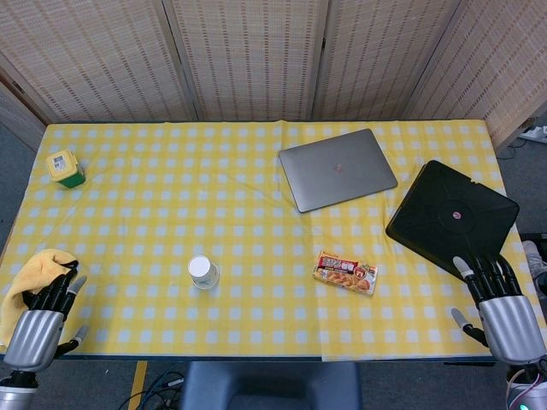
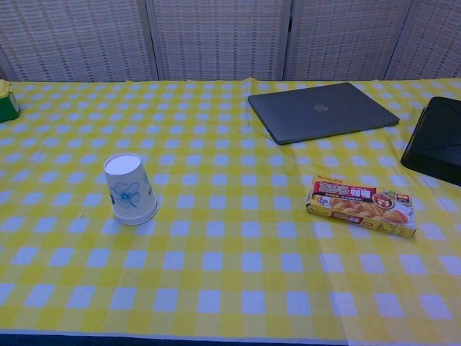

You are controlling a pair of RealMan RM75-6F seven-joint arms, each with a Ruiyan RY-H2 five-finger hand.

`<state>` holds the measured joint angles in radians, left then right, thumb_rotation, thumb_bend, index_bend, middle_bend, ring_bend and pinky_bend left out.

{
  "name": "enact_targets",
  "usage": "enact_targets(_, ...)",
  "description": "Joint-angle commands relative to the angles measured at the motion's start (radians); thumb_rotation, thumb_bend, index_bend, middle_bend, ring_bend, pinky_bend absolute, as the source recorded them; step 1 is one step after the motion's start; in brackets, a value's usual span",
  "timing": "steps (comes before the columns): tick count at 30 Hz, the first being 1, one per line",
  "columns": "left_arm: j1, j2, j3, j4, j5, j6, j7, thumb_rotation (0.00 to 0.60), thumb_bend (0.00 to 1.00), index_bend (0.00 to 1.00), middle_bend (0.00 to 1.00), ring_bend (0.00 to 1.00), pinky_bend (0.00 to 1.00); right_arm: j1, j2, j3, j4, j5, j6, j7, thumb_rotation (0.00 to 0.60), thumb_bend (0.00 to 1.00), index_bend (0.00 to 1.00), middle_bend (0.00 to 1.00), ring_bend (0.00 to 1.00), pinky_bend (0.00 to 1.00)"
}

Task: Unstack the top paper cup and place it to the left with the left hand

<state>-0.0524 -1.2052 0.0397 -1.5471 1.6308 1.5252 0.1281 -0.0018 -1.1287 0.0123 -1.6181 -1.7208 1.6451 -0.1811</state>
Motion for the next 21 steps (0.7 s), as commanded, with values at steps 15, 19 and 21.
enact_targets(15,-0.08,0.064,-0.007,-0.099,0.05,-0.084,0.038,0.6,0.32,0.04,0.0,0.0,0.18,0.006,0.003,0.016,-0.005,0.039,-0.018,0.003,0.6,0.22,0.06,0.0,0.0,0.0)
enact_targets(19,-0.139,0.139,-0.024,-0.217,0.032,-0.172,0.064,0.6,0.32,0.05,0.0,0.0,0.18,0.014,-0.001,0.021,-0.007,0.047,-0.032,-0.008,0.6,0.22,0.06,0.0,0.0,0.0)
enact_targets(21,-0.176,0.181,-0.041,-0.277,0.019,-0.219,0.068,0.6,0.32,0.06,0.0,0.0,0.18,0.019,-0.005,0.022,-0.007,0.05,-0.04,-0.016,0.6,0.22,0.06,0.0,0.0,0.0)
